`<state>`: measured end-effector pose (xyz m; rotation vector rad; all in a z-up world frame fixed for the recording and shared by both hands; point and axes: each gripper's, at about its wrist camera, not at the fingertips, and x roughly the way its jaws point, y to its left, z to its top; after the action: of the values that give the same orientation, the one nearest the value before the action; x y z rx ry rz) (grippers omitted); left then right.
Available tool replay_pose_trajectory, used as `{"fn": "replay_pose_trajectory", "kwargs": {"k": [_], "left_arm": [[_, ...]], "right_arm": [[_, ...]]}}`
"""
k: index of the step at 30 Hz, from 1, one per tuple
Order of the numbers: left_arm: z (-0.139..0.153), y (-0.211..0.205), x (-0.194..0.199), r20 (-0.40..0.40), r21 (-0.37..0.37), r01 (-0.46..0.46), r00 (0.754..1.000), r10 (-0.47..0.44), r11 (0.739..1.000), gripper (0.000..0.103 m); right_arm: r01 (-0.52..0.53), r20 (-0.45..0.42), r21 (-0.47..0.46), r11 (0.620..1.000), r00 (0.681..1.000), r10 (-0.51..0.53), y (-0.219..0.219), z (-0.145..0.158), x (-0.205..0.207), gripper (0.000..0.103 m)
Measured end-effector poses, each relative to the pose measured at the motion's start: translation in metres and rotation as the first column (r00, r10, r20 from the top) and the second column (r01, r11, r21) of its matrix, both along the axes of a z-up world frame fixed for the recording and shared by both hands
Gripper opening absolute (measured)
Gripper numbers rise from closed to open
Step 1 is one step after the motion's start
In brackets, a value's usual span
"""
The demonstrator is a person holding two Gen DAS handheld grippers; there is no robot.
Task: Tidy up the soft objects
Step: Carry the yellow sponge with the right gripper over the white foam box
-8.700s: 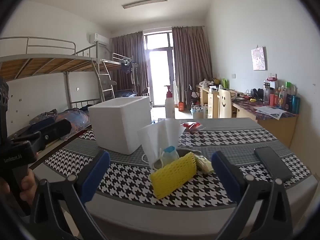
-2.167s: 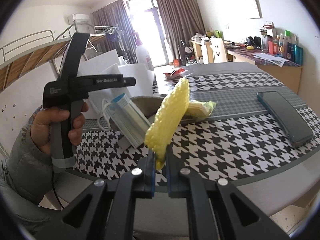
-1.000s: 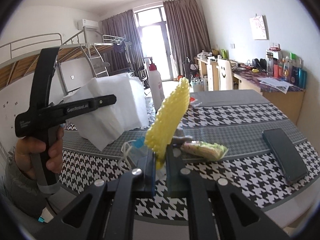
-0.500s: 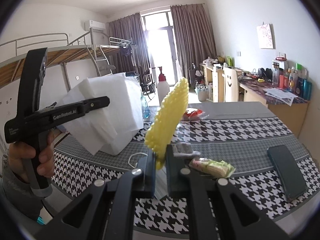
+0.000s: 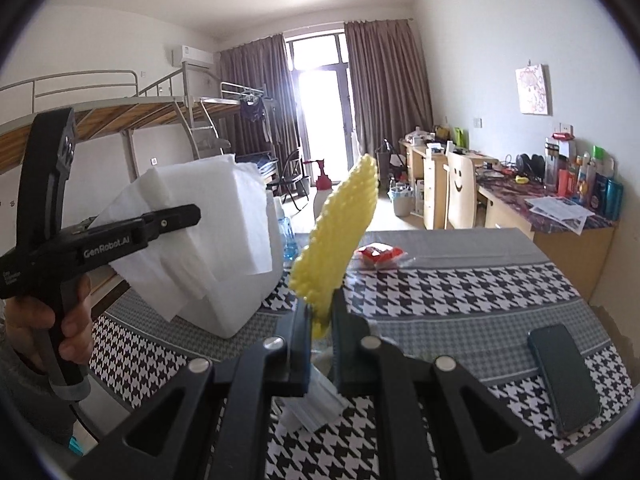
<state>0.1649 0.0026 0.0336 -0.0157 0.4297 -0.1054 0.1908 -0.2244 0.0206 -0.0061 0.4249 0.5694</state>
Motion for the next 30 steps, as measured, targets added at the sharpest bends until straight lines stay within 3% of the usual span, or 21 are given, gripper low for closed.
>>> {"fn": "replay_pose_trajectory", "kwargs": {"k": [6, 14, 30], "left_arm": [[0.008, 0.005, 0.004, -0.006, -0.026, 0.011, 1.000, -0.011, 1.000, 0.004], [0.016, 0.012, 0.001, 0.022, -0.009, -0.001, 1.000, 0.001, 1.000, 0.004], [0.034, 0.032, 0.014, 0.048, 0.001, -0.076, 0.996, 0.076, 0.997, 0.004]], "right_arm": [[-0.013, 0.029, 0.002, 1.000, 0.999, 0.013, 0.009, 0.009, 0.003, 0.011], [-0.021, 0.052, 0.008, 1.000, 0.998, 0.020, 0.017, 0.018, 0.012, 0.011], [-0.075, 0.061, 0.005, 0.997, 0.995, 0.075, 0.046, 0.036, 0.030, 0.011]]}}
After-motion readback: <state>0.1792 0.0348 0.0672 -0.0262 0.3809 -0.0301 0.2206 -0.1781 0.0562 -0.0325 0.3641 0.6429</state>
